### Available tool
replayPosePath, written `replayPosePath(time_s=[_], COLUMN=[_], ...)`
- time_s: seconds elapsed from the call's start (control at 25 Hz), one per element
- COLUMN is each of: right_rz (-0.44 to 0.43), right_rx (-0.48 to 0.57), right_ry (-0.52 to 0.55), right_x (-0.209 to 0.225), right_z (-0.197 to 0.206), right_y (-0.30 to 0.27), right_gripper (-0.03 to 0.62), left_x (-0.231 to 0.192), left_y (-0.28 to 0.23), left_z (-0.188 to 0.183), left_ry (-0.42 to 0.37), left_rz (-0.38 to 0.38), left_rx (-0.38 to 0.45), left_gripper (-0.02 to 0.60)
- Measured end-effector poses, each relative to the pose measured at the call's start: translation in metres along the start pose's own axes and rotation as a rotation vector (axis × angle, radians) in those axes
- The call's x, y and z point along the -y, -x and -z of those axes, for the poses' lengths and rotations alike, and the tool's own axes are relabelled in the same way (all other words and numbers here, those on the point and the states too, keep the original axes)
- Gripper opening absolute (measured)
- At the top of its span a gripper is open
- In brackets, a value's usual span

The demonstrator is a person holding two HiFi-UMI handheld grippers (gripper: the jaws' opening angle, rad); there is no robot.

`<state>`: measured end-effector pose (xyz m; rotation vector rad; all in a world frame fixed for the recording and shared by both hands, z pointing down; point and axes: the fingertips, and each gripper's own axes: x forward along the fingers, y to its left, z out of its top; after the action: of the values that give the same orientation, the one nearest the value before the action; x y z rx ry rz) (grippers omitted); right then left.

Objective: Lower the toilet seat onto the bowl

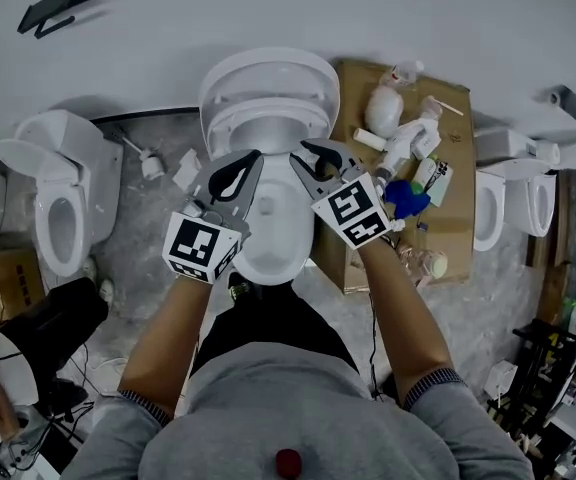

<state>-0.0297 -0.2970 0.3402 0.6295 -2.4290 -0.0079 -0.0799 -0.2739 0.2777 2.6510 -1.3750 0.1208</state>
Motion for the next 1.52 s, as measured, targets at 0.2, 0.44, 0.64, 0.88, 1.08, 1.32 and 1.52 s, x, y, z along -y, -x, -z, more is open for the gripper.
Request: replayPosePath(time_s=[0.2,0.44,0.64,0.88,1.08,1.32,1.52], right_rz=[-0.024,-0.074,-0.111,-0.136,-0.190,-0.216,-0.179], right_rx=[-0.115,-0.209,-0.293,-0.384,-0.456,-0.491,-0.508], right_ry=[0.095,0.151,0.226,0.352,0.422,0.444,0.501], right_x=[0.022,0.044,0.056,0.066,0.064,0.063,0.064], right_z=[0.007,0.015,0.023,0.027,0.036,0.038,0.040], right_y=[-0.028,-0.060,-0.084,-0.109,-0.129,-0.140,-0.141], right_gripper=[0.138,0.161,0.180,0.195,0.196,0.177,0.104], left_x=[-0.019,-0.035,-0.054,-0.067,-0.072,-0.077,-0.079], left_y=[-0.020,-0.039,-0.051,-0.065,-0.070,-0.066,-0.059], left_z=[0.007,0.014,0.025,0.032,0.036,0.040,0.043], left_ry=[0.004,-0.002,-0.016,-0.002,-0.003,0.010,0.014], left_rz=[-0.025,-0.036,-0.078,-0.120,-0.129,-0.150,-0.156], left_rx=[-0.006,-0.020,-0.034,-0.028,-0.043,-0.047,-0.045], left_gripper=[0.003,0.003,0.003,0.003,0.003,0.003,0.003])
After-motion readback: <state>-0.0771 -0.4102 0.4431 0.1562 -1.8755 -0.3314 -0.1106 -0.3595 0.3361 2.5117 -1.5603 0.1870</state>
